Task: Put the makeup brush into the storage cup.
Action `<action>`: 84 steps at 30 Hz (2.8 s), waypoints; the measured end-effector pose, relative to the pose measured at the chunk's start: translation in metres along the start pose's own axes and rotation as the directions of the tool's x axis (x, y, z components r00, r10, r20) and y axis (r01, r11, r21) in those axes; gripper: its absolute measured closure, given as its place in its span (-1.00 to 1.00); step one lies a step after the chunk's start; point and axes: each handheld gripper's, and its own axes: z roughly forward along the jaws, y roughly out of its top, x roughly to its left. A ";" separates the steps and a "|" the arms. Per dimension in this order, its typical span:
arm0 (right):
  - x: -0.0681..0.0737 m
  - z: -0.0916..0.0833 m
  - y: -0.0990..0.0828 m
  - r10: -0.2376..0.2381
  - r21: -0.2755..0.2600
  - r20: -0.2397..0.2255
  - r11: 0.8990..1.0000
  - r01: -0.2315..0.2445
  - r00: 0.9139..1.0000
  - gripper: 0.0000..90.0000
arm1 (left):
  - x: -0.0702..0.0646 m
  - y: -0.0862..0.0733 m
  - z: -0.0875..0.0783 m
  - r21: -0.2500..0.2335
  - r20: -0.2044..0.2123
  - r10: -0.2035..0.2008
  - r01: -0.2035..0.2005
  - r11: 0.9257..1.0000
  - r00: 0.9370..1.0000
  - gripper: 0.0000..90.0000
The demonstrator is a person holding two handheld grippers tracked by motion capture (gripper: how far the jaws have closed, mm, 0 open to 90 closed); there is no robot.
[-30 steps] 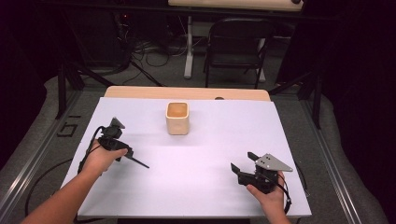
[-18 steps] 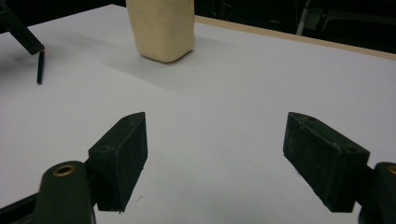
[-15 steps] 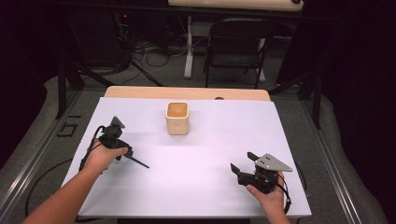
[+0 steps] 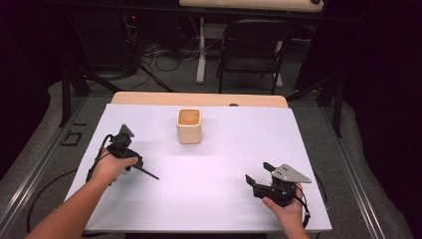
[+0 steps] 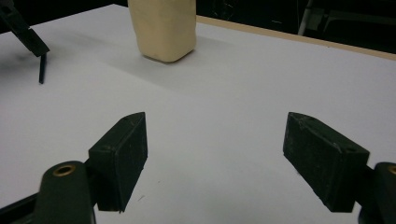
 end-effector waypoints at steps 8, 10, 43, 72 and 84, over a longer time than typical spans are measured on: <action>0.000 0.000 0.000 0.000 -0.001 0.000 1.000 0.000 1.000 -0.52 | 0.000 0.000 0.002 0.021 -0.003 -0.001 0.001 1.000 1.000 -0.24; 0.000 0.000 0.000 -0.002 0.001 0.000 1.000 0.002 1.000 -0.52 | 0.000 0.001 0.002 0.023 -0.001 -0.007 0.007 1.000 1.000 -0.24; 0.001 0.001 0.000 -0.008 0.002 -0.007 1.000 0.008 1.000 -0.50 | -0.007 0.013 0.006 0.075 -0.103 0.036 -0.028 0.997 0.994 0.58; 0.000 0.002 0.000 -0.008 0.008 -0.010 1.000 0.008 1.000 -0.50 | -0.006 0.014 0.006 0.083 -0.125 0.056 -0.046 0.996 0.991 0.86; 0.000 0.001 -0.001 -0.008 0.009 -0.008 1.000 0.008 1.000 -0.50 | -0.005 0.014 -0.011 0.009 -0.061 0.049 -0.049 0.999 0.997 0.86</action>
